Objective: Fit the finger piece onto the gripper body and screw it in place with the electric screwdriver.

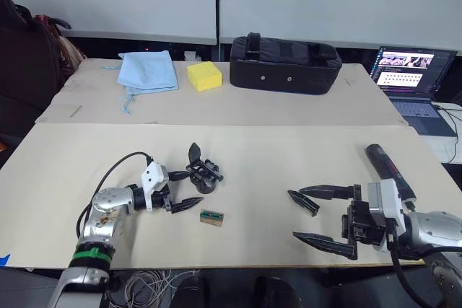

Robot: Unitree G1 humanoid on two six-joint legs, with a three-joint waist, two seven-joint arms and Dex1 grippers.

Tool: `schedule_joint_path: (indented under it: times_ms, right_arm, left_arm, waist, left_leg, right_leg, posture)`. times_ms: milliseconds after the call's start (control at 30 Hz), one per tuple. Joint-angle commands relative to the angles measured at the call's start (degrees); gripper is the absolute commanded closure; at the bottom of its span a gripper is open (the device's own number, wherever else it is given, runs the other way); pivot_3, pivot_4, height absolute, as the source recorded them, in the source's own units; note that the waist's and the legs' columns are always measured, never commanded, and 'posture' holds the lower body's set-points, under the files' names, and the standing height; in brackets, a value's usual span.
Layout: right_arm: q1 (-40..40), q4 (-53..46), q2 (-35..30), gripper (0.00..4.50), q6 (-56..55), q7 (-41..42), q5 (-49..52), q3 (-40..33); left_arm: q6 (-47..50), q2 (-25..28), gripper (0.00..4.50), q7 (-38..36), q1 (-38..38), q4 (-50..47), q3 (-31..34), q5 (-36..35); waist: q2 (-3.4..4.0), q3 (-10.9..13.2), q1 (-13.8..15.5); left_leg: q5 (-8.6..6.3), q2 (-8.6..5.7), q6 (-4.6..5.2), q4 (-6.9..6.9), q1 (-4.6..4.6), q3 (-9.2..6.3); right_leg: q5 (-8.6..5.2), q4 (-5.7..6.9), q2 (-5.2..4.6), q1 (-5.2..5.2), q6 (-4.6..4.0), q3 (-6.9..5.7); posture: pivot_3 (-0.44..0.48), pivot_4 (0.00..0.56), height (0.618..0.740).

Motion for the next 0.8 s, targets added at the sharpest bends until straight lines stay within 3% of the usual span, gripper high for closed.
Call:
schedule_joint_path:
  times_ms: [33, 267, 700, 800]
  right_arm:
    - [-0.53, -0.61, 0.04, 0.00, -0.01, 0.09, 0.43, -0.69]
    - [-0.35, -1.07, 0.29, 0.00, 0.03, -0.67, 0.48, -0.77]
    - [-0.26, -1.27, 1.03, 0.00, -0.14, -1.83, -0.05, -0.12]
    - [-0.30, -1.37, 1.36, 0.00, -0.17, -2.01, -0.29, 0.34]
  left_arm:
    - [5.28, -1.65, 0.05, 5.43, 3.25, -10.18, -0.89, -0.97]
    - [11.04, -5.99, 0.05, 19.62, 6.82, -15.81, -1.82, 3.29]
    - [12.24, -6.89, 0.05, 20.43, 5.83, -13.45, -5.09, 3.88]
    - [12.48, -7.13, 1.29, 19.87, 4.54, -12.04, -5.76, 3.86]
  waist:
    - [0.00, 0.00, 0.07]
    - [0.00, 0.00, 0.21]
    - [0.11, -0.07, 0.40]
    - [0.15, -0.09, 0.64]
  left_leg:
    - [0.00, 0.00, 0.00, 0.00, 0.00, 0.01]
    - [-0.26, -0.03, -0.43, 0.00, 0.04, 0.04]
    - [-0.27, -0.03, -0.46, 0.00, 0.23, 0.06]
    - [-0.27, -0.06, -0.46, 0.00, 0.24, 0.06]
  right_leg:
    - [0.00, -0.01, 0.00, 0.00, 0.00, 0.00]
    - [0.00, 0.04, 0.02, 0.03, 0.00, 0.00]
    - [0.00, 0.05, 0.02, 0.17, 0.00, 0.01]
    - [0.00, 0.03, 0.01, 0.22, 0.00, 0.00]
  posture:
    - [0.000, 0.150, 0.740]
    - [0.000, 0.150, 0.740]
    - [0.000, 0.150, 0.740]
    - [0.000, 0.150, 0.740]
